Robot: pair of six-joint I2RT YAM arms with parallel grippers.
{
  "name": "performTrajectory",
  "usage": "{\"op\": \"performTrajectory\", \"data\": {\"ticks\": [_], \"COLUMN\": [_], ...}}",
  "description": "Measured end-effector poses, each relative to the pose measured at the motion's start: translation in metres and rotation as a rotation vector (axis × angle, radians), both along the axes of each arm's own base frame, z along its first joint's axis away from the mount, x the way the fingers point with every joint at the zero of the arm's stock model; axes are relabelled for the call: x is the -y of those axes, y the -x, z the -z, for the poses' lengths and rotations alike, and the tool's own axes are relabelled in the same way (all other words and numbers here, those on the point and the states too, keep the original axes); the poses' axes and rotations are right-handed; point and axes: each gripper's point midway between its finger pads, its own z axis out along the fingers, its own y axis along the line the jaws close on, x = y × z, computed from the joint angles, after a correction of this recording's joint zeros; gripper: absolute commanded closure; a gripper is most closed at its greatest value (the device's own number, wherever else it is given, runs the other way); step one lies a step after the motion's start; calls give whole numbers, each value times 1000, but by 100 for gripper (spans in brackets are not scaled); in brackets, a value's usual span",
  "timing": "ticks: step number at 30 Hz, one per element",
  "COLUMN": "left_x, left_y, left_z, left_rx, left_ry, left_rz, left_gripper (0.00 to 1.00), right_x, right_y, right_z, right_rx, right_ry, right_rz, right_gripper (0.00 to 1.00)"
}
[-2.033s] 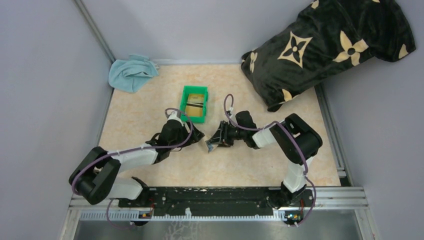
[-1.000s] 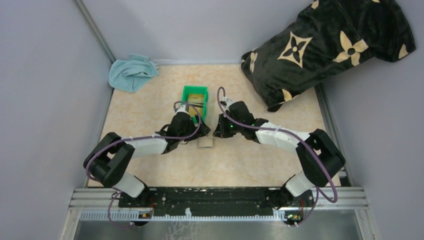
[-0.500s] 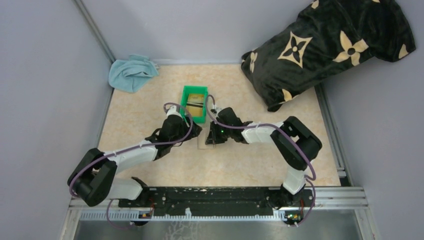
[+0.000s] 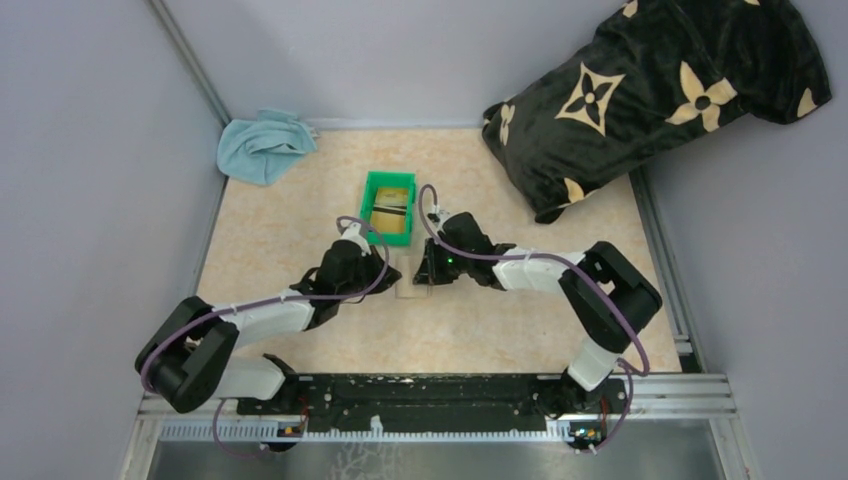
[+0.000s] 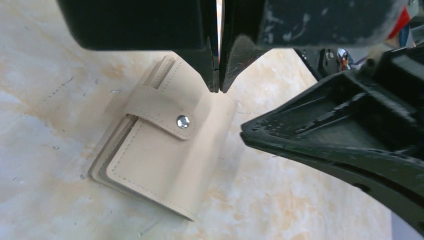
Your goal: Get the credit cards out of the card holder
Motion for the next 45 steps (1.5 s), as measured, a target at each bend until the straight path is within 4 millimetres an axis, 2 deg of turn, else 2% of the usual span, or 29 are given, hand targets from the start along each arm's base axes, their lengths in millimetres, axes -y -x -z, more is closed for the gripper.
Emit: {"op": "performTrajectory", "data": {"ticks": [3,4,8,13,15,18,25,30,35,45], "left_x": [4,5,5,0,1,3,4,3,3,3], "left_y": [1,2,12,28,29,28,28,28,28,28], "left_z": [-3,-4,2,26,29,30,31,32,32,32], "left_rx": [11,14,18,-34,-37,-35,-38,-37,-38,-40], "left_ry": [14,18,35,20,26,38,44,44,44,48], "left_rz": [24,32,68,94,99,102,98,96,96,95], "left_gripper": [99,96,87,87,87,88,89,90,90,90], "right_x": [0,0,-1,1,-2,-1,5,3,13,15], "right_y": [-4,-8,-26,-47,-56,-58,-38,-28,-22,-23], "right_z": [-16,-21,-35,-51,-54,-44,-5,2,15,22], "right_rx": [39,60,127,234,275,295,275,275,259,275], "right_ry": [-11,-10,32,127,166,239,405,433,478,511], "right_rz": [5,10,28,53,56,50,-7,-31,-37,-33], "right_gripper": [93,88,60,51,49,49,53,55,56,56]}}
